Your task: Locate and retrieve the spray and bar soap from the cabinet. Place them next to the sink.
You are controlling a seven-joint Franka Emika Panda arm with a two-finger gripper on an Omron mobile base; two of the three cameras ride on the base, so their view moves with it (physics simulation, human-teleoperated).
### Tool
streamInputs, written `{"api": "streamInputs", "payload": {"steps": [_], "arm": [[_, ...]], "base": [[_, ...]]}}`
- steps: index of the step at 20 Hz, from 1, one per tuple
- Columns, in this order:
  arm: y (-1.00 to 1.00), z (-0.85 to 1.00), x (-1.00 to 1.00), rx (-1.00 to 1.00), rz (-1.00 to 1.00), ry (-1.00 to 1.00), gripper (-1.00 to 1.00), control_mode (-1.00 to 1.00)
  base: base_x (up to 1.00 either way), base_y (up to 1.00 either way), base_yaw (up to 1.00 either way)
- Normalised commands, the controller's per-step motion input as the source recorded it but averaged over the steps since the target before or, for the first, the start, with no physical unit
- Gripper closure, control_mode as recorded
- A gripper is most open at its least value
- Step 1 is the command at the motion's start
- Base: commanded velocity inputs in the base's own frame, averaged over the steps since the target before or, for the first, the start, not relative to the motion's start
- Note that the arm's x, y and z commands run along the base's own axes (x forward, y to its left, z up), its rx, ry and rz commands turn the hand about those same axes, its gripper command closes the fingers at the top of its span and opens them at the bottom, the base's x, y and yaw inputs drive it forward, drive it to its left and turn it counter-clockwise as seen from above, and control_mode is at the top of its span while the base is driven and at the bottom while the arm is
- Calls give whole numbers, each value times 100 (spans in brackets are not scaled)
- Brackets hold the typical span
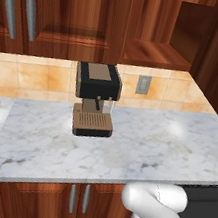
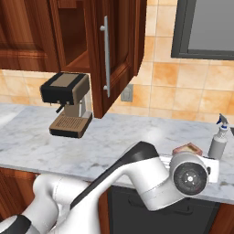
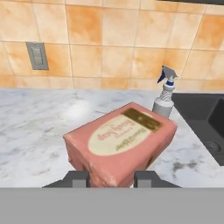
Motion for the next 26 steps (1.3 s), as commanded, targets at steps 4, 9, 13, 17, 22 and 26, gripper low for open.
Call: {"api": "streamInputs", "payload": {"steps": [4,9,13,17,22,26], "arm": [[-33,-23,19,1,0,0,100,-100],[-32,-24,12,0,0,2,100,-100],[-27,-24,12,0,0,4,100,-100],[-24,-25,13,0,0,5,100,-100],[-20,-24,19,0,0,8,100,-100],[-17,-28,19,0,0,6,100,-100]], "base": [[0,0,0],[0,0,0],[0,0,0],[0,0,0],[0,0,0],[0,0,0]]}}
